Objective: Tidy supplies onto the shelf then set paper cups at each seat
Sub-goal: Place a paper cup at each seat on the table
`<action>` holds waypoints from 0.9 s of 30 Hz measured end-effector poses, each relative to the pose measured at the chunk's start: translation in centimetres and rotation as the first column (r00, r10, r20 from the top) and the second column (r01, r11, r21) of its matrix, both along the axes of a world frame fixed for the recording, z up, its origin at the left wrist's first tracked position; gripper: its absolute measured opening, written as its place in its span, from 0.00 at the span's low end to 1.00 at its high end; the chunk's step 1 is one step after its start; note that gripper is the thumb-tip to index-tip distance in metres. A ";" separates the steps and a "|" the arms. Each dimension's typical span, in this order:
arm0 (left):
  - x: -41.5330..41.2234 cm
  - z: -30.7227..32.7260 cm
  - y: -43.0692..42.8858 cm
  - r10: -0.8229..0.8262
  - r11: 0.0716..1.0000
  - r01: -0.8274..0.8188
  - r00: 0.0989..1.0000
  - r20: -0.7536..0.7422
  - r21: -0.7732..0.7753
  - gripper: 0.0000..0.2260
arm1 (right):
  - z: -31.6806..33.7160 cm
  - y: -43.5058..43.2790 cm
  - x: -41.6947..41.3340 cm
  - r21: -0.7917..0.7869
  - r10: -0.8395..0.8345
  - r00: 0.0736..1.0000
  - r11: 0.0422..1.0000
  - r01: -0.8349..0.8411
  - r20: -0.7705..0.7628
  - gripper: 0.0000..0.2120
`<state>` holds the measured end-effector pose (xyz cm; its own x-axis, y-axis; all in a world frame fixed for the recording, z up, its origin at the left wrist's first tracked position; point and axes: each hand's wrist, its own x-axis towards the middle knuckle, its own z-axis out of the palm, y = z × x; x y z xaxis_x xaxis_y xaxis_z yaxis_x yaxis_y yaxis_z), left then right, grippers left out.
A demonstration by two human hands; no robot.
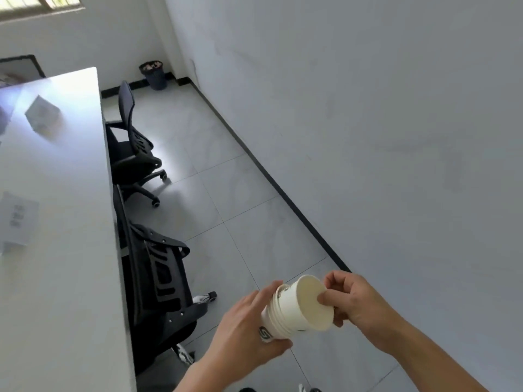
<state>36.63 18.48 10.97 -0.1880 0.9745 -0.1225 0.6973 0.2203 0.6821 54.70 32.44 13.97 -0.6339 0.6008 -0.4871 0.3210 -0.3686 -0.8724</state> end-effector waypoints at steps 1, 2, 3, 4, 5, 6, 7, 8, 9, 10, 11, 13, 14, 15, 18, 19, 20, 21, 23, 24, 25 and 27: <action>-0.5 0.0 0.7 0.033 0.999 -0.033 0.999 0.035 0.002 0.38 | 0.1 0.9 -0.9 -0.057 0.001 0.999 0.998 -0.004 -0.047 0.06; -1.2 0.0 1.4 0.062 0.998 -0.062 0.996 0.061 0.007 0.38 | 0.1 1.7 -1.9 -0.105 0.009 0.995 0.994 -0.019 -0.096 0.10; -1.9 0.0 2.1 0.091 0.996 -0.092 0.993 0.080 0.012 0.38 | 0.1 2.4 -3.0 -0.136 0.032 0.989 0.989 -0.051 -0.141 0.15; -2.6 0.0 2.8 0.127 0.992 -0.129 0.987 0.095 0.017 0.38 | 0.0 3.1 -4.1 -0.143 0.070 0.982 0.985 -0.096 -0.175 0.21; -3.4 -0.1 3.6 0.166 0.985 -0.169 0.980 0.109 0.020 0.38 | 0.0 3.8 -5.2 -0.116 0.117 0.975 0.983 -0.141 -0.189 0.26; -4.3 -0.2 4.5 0.201 0.979 -0.205 0.972 0.121 0.021 0.38 | 0.0 4.5 -6.4 -0.062 0.165 0.968 0.982 -0.179 -0.186 0.29; -5.4 -0.5 5.4 0.224 0.973 -0.229 0.966 0.132 0.021 0.38 | -0.2 5.2 -7.6 0.016 0.203 0.965 0.979 -0.204 -0.163 0.31; -6.4 -0.8 6.5 0.232 0.971 -0.237 0.962 0.143 0.018 0.38 | -0.5 6.0 -8.9 0.098 0.208 0.970 0.976 -0.197 -0.124 0.32; -7.5 -1.0 7.6 0.226 0.973 -0.231 0.961 0.160 0.013 0.38 | -0.8 6.9 -10.3 0.168 0.174 0.981 0.973 -0.158 -0.086 0.32; -8.6 -1.2 9.0 0.213 0.976 -0.217 0.960 0.184 0.006 0.38 | -1.0 7.8 -11.6 0.211 0.119 0.990 0.972 -0.102 -0.071 0.31; -9.7 -1.3 10.4 0.195 0.980 -0.200 0.959 0.206 0.001 0.38 | -1.2 9.0 -12.9 0.226 0.061 0.995 0.973 -0.043 -0.076 0.31; -12.1 -1.2 13.4 0.170 0.985 -0.173 0.961 0.219 -0.006 0.37 | -1.0 11.7 -15.3 0.210 -0.041 0.992 0.975 0.066 -0.118 0.32; -13.3 -0.9 14.7 0.173 0.985 -0.175 0.961 0.218 -0.010 0.37 | -0.5 13.2 -16.4 0.199 -0.086 0.986 0.973 0.114 -0.144 0.32; -14.8 -0.6 16.0 0.188 0.982 -0.190 0.956 0.223 -0.015 0.36 | 0.1 14.8 -17.5 0.189 -0.128 0.976 0.969 0.161 -0.174 0.33; -20.0 -0.3 19.3 0.248 0.968 -0.249 0.943 0.222 -0.025 0.36 | 1.4 19.5 -20.7 0.187 -0.234 0.946 0.942 0.278 -0.224 0.34; -21.7 -0.3 20.3 0.265 0.964 -0.264 0.941 0.212 -0.033 0.37 | 1.3 20.9 -21.6 0.183 -0.256 0.939 0.936 0.300 -0.229 0.33; -23.1 -0.3 21.1 0.287 0.958 -0.284 0.932 0.222 -0.045 0.37 | 1.1 22.1 -22.4 0.182 -0.267 0.935 0.933 0.312 -0.232 0.33; -24.5 -0.4 21.9 0.311 0.950 -0.309 0.918 0.246 -0.049 0.37 | 0.8 23.2 -23.1 0.187 -0.271 0.937 0.931 0.313 -0.222 0.33; -26.9 -0.5 23.5 0.354 0.934 -0.356 0.895 0.273 -0.045 0.36 | 0.1 25.3 -24.5 0.205 -0.248 0.952 0.937 0.283 -0.180 0.33; -28.0 -0.7 24.3 0.373 0.925 -0.377 0.885 0.279 -0.043 0.36 | -0.3 26.5 -25.2 0.212 -0.232 0.960 0.941 0.262 -0.158 0.33; -29.0 -0.8 25.2 0.392 0.916 -0.399 0.872 0.292 -0.041 0.35 | -0.8 27.8 -26.0 0.221 -0.220 0.967 0.944 0.245 -0.131 0.32; -31.0 -1.1 27.4 0.429 0.897 -0.440 0.844 0.322 -0.039 0.34 | -1.9 31.1 -27.8 0.242 -0.194 0.977 0.947 0.209 -0.085 0.30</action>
<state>5.64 45.86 9.82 -0.5504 0.8068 -0.2148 0.2832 0.4224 0.8610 26.87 63.52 12.09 -0.5100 0.8162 -0.2715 0.2072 -0.1898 -0.9597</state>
